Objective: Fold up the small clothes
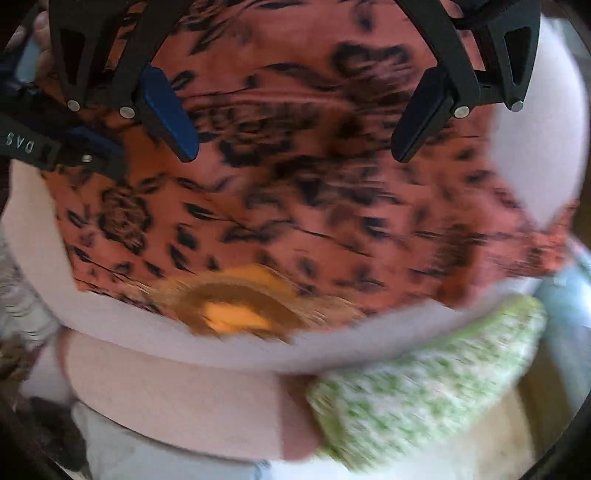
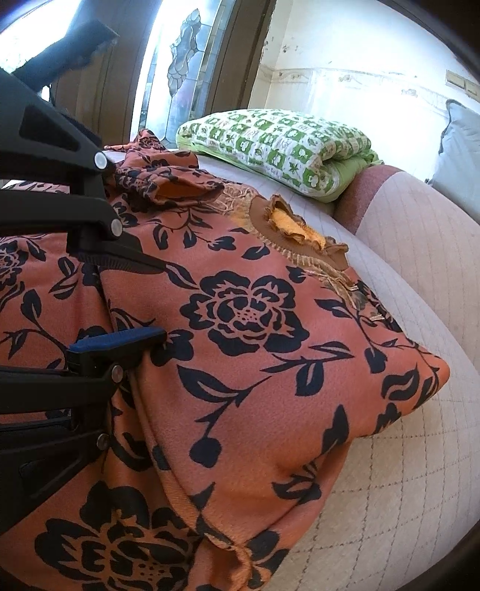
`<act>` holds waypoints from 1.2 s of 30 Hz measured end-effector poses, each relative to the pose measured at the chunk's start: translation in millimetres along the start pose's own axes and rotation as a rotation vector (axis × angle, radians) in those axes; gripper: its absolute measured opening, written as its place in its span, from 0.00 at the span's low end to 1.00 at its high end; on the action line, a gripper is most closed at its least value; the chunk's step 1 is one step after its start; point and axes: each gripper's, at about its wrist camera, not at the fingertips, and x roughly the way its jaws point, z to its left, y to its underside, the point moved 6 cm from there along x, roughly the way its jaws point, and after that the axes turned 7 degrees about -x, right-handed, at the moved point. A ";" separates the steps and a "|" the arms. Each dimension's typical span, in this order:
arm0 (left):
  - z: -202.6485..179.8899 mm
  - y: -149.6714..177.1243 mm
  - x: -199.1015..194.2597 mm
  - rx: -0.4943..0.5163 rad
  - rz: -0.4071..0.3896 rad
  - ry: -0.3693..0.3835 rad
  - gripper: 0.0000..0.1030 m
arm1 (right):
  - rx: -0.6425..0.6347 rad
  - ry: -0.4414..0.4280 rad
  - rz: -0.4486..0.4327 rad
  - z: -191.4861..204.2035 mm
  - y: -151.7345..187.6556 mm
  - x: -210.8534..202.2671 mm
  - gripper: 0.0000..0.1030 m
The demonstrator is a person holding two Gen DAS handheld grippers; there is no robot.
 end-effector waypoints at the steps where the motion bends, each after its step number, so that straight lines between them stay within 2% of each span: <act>1: 0.1 -2.6 8.8 -0.001 0.023 0.005 1.00 | 0.001 -0.001 0.002 -0.2 -0.1 0.0 0.32; 3: 13.1 -11.0 20.6 -0.022 0.044 -0.038 1.00 | 0.003 -0.006 0.005 -0.9 -0.7 -0.2 0.32; 6: 52.9 -23.0 26.1 -0.119 0.050 -0.087 1.00 | 0.011 -0.018 0.011 -2.6 -1.5 -0.5 0.32; 11: 125.7 -36.2 -1.7 -0.304 -0.015 -0.157 1.00 | 0.013 -0.018 0.010 -0.8 -0.5 0.0 0.31; 13: 146.7 -37.1 -14.6 -0.348 -0.033 -0.225 1.00 | 0.006 -0.010 0.006 0.4 0.1 0.2 0.32; 14: 156.1 -36.5 -19.0 -0.356 -0.037 -0.271 1.00 | 0.003 -0.008 0.004 0.8 0.4 0.2 0.32; 17: 170.9 -31.0 -28.3 -0.347 -0.049 -0.278 1.00 | 0.007 -0.014 -0.001 0.9 0.4 -0.6 0.31; 20: 183.6 -23.5 -38.8 -0.288 -0.070 -0.348 1.00 | -0.001 -0.008 -0.018 3.9 -0.1 -5.8 0.31; 21: 194.5 -20.9 -43.1 -0.310 -0.079 -0.372 1.00 | -0.014 0.003 -0.032 6.2 -0.7 -8.7 0.34; 24: 202.2 -13.5 -48.3 -0.383 -0.091 -0.335 1.00 | -0.124 0.002 -0.100 32.0 -2.9 -19.6 0.35; 25: 201.3 -14.1 -46.3 -0.375 -0.090 -0.335 1.00 | -0.151 -0.005 -0.109 39.5 -2.3 -20.7 0.35; 28: 194.7 -13.9 -24.8 -0.295 -0.037 -0.474 1.00 | -0.256 0.008 -0.094 65.4 6.2 -12.6 0.35; 29: 197.3 -10.4 -8.3 -0.279 0.018 -0.534 1.00 | -0.265 0.010 -0.067 69.8 10.6 -5.2 0.35; 30: 200.7 -4.9 2.0 -0.280 0.060 -0.556 1.00 | -0.265 0.012 -0.045 71.5 14.4 1.2 0.35; 32: 204.9 -3.3 -0.4 -0.320 0.041 -0.530 1.00 | -0.277 0.039 -0.002 71.5 22.0 13.0 0.35; 34: 207.4 -3.2 -6.0 -0.315 0.055 -0.508 1.00 | -0.291 0.111 0.069 67.6 30.2 29.5 0.36; 36: 214.1 -2.1 -13.0 -0.317 0.059 -0.477 1.00 | -0.294 0.123 0.059 69.2 30.1 31.6 0.35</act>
